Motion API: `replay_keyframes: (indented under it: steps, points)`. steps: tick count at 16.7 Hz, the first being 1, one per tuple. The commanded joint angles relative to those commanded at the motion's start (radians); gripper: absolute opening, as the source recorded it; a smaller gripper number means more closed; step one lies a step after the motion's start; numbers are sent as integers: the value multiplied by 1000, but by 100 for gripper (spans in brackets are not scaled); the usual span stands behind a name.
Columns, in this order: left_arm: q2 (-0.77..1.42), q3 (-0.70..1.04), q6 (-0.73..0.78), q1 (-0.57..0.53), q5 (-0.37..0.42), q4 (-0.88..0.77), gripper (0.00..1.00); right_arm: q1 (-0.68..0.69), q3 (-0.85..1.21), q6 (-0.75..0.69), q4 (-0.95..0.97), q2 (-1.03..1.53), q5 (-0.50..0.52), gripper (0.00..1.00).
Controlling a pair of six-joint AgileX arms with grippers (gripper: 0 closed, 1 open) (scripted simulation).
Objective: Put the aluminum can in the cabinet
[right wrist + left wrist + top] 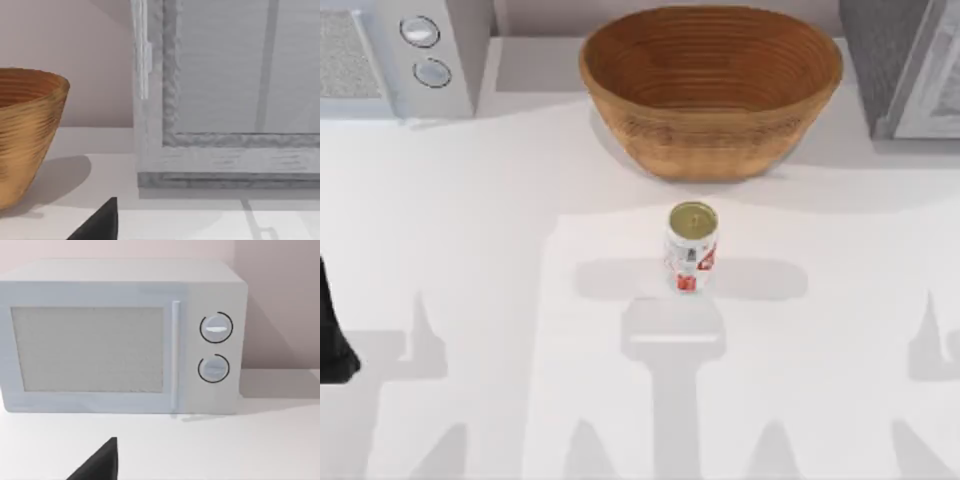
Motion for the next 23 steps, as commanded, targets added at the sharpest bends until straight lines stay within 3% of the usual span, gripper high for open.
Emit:
replay_keyframes:
  steps: [5,9,23]
  points:
    - [0,0,0,0,0,0,100,27,25,10,43,38,21,100]
    - [0,0,0,0,0,0,100,119,91,26,178,213,104,100]
    - [0,0,0,0,0,0,100,651,465,48,997,1494,659,100]
